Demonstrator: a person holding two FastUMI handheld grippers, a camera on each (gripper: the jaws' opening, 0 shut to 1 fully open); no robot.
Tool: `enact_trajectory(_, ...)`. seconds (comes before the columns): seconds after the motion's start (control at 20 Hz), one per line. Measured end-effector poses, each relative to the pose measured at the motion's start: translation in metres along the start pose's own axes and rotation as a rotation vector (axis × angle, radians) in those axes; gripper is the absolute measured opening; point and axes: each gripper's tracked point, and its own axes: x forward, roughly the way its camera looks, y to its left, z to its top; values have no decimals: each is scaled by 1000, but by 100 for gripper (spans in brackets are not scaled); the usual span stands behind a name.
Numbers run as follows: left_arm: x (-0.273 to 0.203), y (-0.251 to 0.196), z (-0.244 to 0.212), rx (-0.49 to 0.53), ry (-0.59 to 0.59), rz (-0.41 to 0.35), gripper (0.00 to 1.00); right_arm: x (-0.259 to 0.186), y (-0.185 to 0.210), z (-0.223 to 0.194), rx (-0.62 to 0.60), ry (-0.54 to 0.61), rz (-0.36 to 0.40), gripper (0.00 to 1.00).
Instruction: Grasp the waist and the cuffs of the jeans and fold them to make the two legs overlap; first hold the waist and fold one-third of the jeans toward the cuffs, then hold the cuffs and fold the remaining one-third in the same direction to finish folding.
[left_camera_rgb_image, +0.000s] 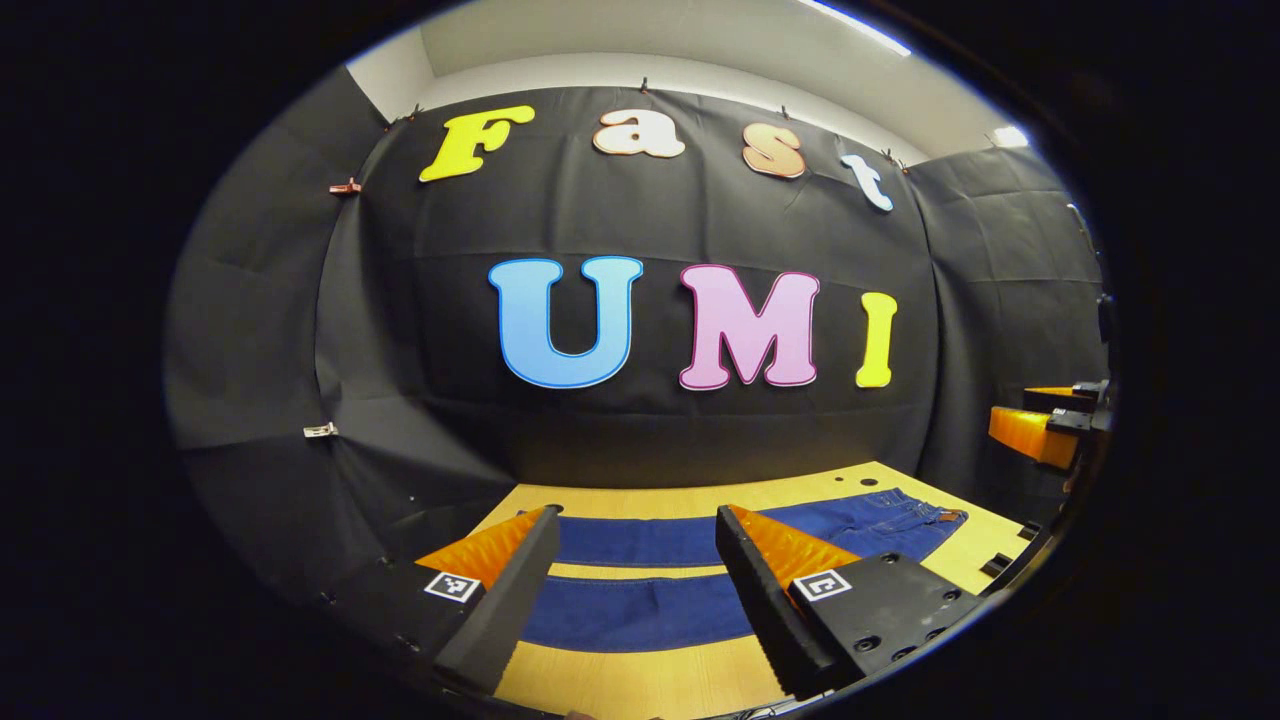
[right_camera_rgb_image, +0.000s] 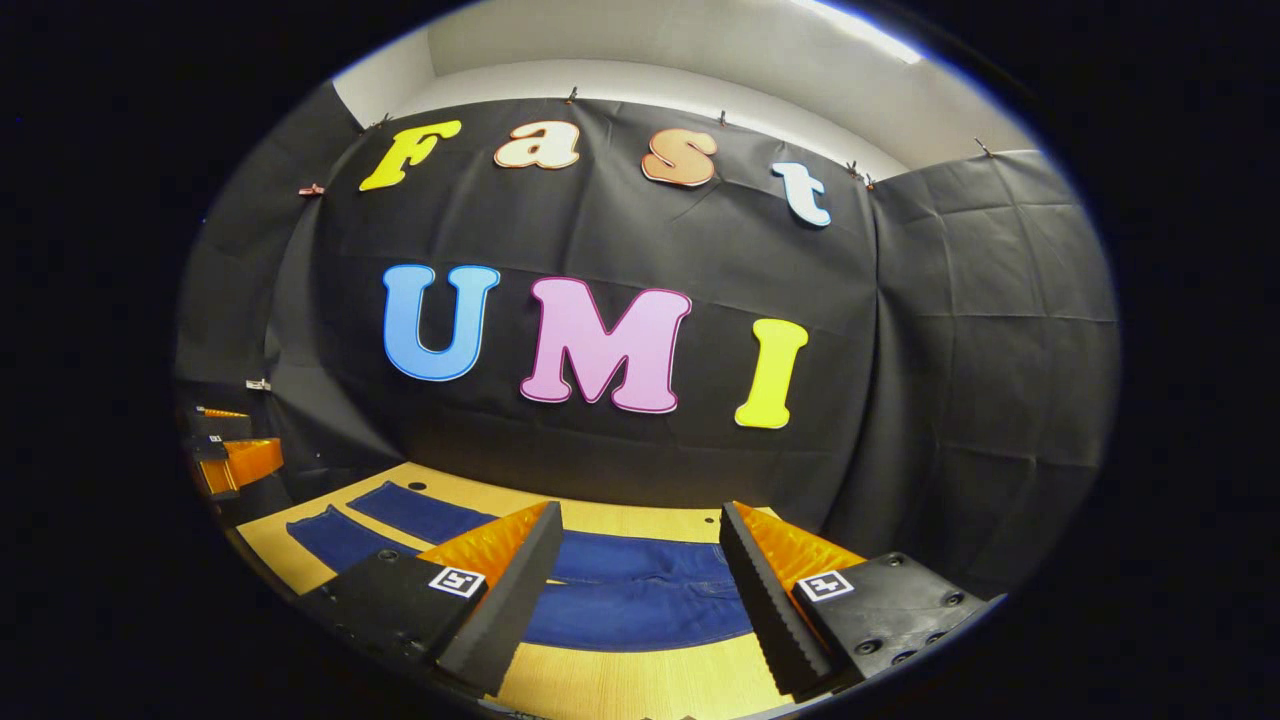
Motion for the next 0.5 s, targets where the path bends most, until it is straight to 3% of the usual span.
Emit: enact_trajectory(0.5,18,20,-8,39,5,-22,98,6,13,-5,-21,13,7,97)
